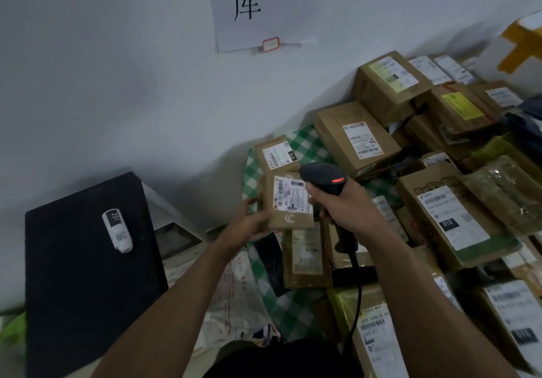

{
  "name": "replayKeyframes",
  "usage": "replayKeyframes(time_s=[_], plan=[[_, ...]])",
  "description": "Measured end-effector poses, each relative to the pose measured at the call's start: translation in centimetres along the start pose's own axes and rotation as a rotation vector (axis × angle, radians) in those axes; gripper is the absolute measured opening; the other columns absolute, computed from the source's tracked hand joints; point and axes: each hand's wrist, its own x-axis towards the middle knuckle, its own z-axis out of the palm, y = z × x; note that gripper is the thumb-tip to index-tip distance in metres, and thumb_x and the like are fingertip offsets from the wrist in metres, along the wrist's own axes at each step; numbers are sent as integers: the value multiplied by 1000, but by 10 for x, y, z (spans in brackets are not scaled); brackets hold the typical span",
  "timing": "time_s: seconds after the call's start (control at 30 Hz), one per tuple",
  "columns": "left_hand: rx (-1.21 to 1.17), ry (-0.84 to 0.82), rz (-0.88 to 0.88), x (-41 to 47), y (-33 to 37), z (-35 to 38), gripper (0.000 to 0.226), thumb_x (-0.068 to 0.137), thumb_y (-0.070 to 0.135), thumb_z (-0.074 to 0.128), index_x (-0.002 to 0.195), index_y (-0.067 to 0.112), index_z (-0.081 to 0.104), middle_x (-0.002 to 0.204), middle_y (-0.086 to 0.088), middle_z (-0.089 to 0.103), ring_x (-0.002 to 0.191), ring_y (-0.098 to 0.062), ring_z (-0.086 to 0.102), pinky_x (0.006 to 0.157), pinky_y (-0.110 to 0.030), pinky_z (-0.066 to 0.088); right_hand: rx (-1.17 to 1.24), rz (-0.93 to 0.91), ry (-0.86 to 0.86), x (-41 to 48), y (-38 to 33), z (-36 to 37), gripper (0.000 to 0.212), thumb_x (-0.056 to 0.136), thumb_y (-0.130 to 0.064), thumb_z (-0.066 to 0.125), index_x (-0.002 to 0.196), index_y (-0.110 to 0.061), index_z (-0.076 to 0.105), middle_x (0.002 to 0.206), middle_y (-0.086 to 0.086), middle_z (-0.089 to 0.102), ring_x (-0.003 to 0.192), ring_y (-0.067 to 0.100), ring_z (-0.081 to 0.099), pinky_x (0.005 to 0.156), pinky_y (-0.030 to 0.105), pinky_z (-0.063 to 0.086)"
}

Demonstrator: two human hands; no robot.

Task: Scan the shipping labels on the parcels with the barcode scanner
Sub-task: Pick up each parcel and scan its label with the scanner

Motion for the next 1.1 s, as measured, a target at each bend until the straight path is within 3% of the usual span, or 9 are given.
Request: replayKeyframes(time_s=[0.13, 0.27, 0.4, 0.5, 0.6, 0.7, 0.87, 1.0, 1.1], plan=[[-32, -42, -111, -14, -34, 29, 66, 96, 44, 65, 152, 27, 33, 132, 0, 61, 109, -17, 65, 89, -32, 54, -23, 26, -13, 7, 8, 3, 14, 98, -31, 72, 111, -26, 71, 86, -4, 76, 57, -6, 64, 54, 17, 49], [63, -96, -46, -11, -53, 47, 63, 94, 55, 65, 148, 40, 37, 134, 6, 67, 114, -10, 69, 101, -34, 53, -29, 57, -24, 13, 13, 8, 6, 97, -35, 73, 100, -37, 68, 87, -1, 78, 56, 0, 64, 60, 27, 52], [300, -238, -81, -1, -30, 34, 59, 94, 45, 72, 141, 30, 38, 122, 14, 66, 100, 3, 65, 84, -13, 51, -56, 73, -23, 18, 20, 10, 5, 96, -37, 74, 97, -34, 70, 85, -1, 78, 58, 2, 65, 63, 29, 53], [502, -283, -128, 22, -11, 10, 116, 68, 78, 79, 158, 34, 22, 144, 6, 57, 124, -15, 60, 110, -40, 46, -74, 92, -42, 23, 24, 10, 7, 96, -37, 74, 95, -32, 71, 87, 1, 78, 60, 4, 65, 64, 29, 55], [385, -8, 49, 52, 8, -3, 95, 78, 77, 71, 153, 32, 33, 141, 2, 61, 116, -18, 67, 99, -48, 56, -60, 111, -48, 33, 28, 9, 7, 96, -37, 73, 97, -31, 72, 86, 1, 78, 61, 8, 65, 64, 32, 54], [280, 299, 175, 83, 37, -1, 58, 98, 47, 66, 144, 16, 48, 121, 5, 63, 106, -14, 66, 92, -37, 57, -74, 130, -41, 42, 29, 5, 6, 96, -37, 74, 100, -34, 70, 85, -2, 78, 61, 6, 67, 63, 29, 54], [454, 361, 183, 141, 51, -10, 99, 78, 31, 90, 157, 15, 33, 158, -13, 37, 148, -30, 31, 123, -51, 30, -76, 172, -38, 51, 36, 5, 14, 97, -34, 73, 105, -22, 72, 86, -1, 78, 57, 5, 65, 60, 27, 53], [655, 269, 163, 166, 54, -20, 135, 62, 28, 98, 165, 22, 11, 172, -11, -1, 158, -35, 3, 127, -60, 13, -67, 201, -57, 59, 43, 6, 20, 97, -36, 72, 115, -27, 69, 88, -2, 78, 61, 6, 67, 63, 29, 54], [771, 199, 172, 175, 52, -21, 158, 49, 33, 103, 164, 30, -6, 172, -10, 7, 157, -37, 7, 125, -62, 15, -61, 193, -65, 64, 47, 5, 21, 97, -37, 72, 117, -29, 68, 88, -2, 78, 64, 9, 68, 64, 30, 55]])
